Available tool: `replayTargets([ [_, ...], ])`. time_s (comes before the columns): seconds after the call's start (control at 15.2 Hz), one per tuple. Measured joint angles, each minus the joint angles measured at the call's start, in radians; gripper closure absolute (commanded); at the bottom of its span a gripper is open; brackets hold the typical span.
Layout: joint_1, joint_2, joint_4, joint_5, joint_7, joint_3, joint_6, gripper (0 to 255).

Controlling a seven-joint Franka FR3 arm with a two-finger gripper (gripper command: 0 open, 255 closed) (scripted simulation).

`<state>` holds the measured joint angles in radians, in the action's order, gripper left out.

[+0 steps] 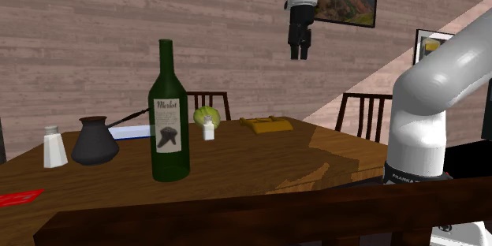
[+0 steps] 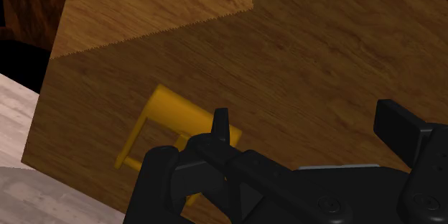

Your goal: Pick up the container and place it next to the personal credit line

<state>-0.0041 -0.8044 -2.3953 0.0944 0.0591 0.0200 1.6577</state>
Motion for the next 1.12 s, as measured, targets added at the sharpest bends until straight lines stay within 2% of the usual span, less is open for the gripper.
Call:
replayTargets([
  [0.13,0.001,0.012,0.002,-0.002,-0.005,-0.003,0.010,0],
  [0.26,0.005,0.063,0.001,-0.008,-0.025,-0.016,0.060,0],
  [0.73,0.016,0.301,0.063,-0.020,-0.101,-0.064,0.231,0],
  [0.99,0.019,0.455,0.121,-0.015,-0.146,-0.090,0.326,0],
  [1.12,0.022,0.530,0.176,-0.010,-0.171,-0.103,0.345,0],
])
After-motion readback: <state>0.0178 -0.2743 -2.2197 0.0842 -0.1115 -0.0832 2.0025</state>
